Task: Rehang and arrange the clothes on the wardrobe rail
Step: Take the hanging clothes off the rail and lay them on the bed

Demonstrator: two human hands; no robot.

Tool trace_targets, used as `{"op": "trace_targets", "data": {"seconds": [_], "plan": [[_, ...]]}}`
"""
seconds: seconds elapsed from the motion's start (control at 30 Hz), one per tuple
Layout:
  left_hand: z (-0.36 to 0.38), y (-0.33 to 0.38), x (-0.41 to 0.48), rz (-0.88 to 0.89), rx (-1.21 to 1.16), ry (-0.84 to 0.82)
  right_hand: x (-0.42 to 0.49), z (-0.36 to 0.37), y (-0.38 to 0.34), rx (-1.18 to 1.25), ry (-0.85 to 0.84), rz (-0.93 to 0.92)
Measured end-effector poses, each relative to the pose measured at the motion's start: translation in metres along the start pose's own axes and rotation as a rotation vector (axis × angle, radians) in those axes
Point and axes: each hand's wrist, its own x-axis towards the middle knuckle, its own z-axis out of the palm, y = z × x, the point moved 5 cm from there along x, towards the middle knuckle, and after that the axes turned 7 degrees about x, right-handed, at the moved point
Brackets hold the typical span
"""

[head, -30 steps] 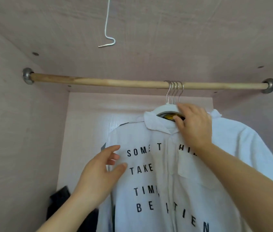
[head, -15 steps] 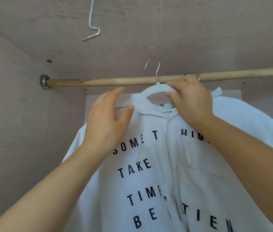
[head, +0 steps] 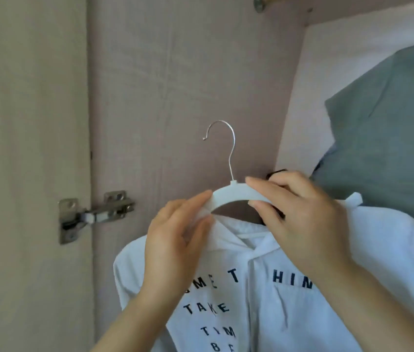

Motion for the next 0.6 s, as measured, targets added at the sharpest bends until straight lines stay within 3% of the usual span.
{"op": "trace_targets", "data": {"seconds": [0.33, 0.6], "plan": [[-0.159, -0.067, -0.188, -0.320, 0.547, 0.044, -0.148, 0.108, -0.163, 0.640, -0.107, 0.111], [-0.318, -0.051, -0.279, -0.516, 0.885, 0.155, -0.173, 0.129, -0.342, 1.085, -0.238, 0.060]]}}
